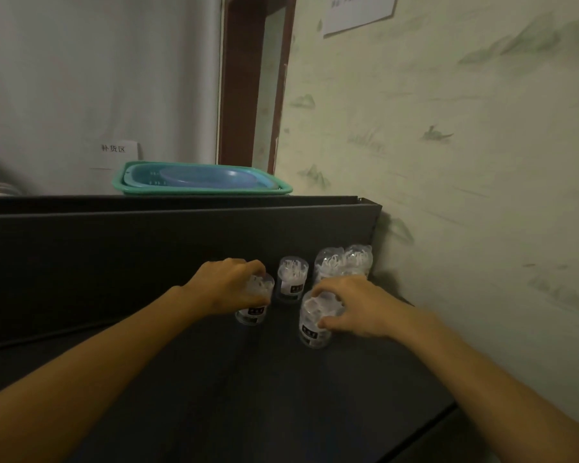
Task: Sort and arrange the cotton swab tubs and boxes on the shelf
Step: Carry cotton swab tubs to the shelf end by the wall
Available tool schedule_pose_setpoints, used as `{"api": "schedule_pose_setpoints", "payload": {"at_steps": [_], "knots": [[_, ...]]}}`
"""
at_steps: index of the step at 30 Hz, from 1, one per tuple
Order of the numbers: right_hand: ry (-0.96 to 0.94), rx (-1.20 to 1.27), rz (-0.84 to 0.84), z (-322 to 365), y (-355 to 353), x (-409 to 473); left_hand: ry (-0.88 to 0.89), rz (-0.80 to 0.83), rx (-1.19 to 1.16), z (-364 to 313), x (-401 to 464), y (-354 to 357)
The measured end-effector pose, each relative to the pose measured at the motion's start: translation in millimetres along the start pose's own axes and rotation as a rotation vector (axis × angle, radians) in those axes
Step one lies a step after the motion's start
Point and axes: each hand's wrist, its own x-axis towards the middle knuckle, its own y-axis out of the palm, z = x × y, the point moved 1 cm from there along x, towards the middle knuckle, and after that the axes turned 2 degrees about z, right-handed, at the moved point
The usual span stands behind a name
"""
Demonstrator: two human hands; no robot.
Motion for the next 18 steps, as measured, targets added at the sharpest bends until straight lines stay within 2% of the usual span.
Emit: {"api": "schedule_pose_setpoints", "payload": {"at_steps": [9, 14, 18], "knots": [[-0.130, -0.034, 0.065, -14.5, 0.8, 42.3, -0.092, -0.074, 0.087, -1.0, 23.4, 14.5], [-0.237, -0.068, 0.124, -26.9, -3.5, 60.5, -0.211, -0.147, 0.131, -14.7, 25.9, 15.2], [-0.336, -0.192, 0.117, -32.7, -8.4, 65.6, -0.315, -0.180, 0.121, -29.5, 21.5, 17.7]]}}
